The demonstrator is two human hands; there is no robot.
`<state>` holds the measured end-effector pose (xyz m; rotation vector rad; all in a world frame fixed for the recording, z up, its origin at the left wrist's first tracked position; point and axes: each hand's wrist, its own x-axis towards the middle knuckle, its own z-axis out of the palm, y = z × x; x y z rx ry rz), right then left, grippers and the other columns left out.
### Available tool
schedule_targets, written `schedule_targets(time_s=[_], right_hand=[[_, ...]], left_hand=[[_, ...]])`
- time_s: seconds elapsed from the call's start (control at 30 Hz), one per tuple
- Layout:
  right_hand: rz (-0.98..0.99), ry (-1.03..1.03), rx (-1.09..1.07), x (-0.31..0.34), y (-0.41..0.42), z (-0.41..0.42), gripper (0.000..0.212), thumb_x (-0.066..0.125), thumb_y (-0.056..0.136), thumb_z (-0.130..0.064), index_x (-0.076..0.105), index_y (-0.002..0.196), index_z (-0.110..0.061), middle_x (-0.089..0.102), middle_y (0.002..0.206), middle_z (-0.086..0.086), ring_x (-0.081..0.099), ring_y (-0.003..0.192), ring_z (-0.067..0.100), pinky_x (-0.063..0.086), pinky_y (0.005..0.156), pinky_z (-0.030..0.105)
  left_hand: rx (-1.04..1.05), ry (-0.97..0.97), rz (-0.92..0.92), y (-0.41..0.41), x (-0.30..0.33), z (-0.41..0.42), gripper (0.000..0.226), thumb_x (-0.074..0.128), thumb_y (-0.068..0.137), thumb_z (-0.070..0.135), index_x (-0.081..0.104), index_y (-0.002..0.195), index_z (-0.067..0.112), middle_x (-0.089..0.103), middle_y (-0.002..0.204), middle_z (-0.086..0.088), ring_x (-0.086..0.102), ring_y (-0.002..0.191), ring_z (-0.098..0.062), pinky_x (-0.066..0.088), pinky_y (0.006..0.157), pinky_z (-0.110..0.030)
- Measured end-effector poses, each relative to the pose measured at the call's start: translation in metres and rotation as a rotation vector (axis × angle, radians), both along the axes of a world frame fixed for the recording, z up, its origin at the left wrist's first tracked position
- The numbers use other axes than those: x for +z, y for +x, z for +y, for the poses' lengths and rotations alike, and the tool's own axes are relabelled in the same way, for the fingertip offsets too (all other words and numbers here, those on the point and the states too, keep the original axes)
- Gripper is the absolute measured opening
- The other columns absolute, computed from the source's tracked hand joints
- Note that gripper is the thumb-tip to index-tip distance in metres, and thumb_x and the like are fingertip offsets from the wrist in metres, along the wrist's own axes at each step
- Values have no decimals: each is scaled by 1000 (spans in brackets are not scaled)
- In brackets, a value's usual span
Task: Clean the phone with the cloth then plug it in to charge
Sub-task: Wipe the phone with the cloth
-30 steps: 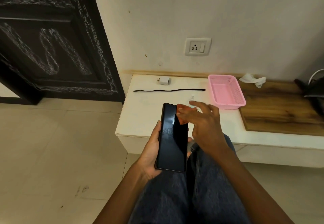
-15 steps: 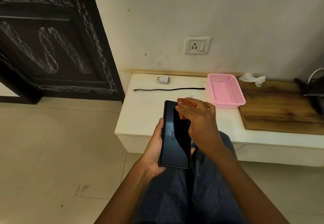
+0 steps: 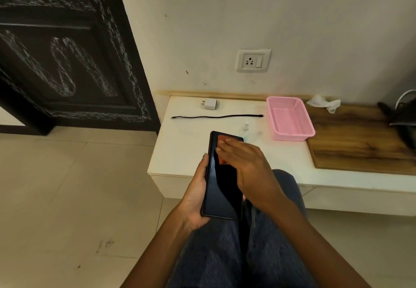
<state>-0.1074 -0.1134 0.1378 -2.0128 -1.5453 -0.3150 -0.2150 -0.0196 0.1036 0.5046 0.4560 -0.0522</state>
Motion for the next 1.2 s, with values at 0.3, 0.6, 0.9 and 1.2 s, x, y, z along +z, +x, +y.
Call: schedule_targets(time_s=[0.3,0.6,0.9,1.2], right_hand=[[54,16,-41,3,3,6,37,60,72,15,70,105,2,67,113,17,62,109,33,48,92,49],[68,30,-35,2,10,9,36,62,73,17,68,106,4,65,116,19,60,112,34,49,92,50],[66,47,-55,8,17,9,38,61,69,20,70,103,5,66,112,20,62,108,35,48,93,50],[26,59,-26,16,18,8,37,57,65,19,72,96,4,70,104,19,66,99,35,49,90,43]], left_hand=[[-15,22,2,4,3,0,59,49,84,64,74,106,15,73,102,-14,71,89,-24,57,71,-34],[-15,44,13,3,5,0,61,49,85,64,72,111,13,72,104,-16,70,90,-26,58,74,-37],[-34,77,22,3,5,-3,63,45,85,66,71,112,16,71,105,-14,69,91,-25,55,84,-40],[-44,81,38,1,4,-3,64,38,88,67,73,109,17,71,104,-13,68,92,-24,51,90,-41]])
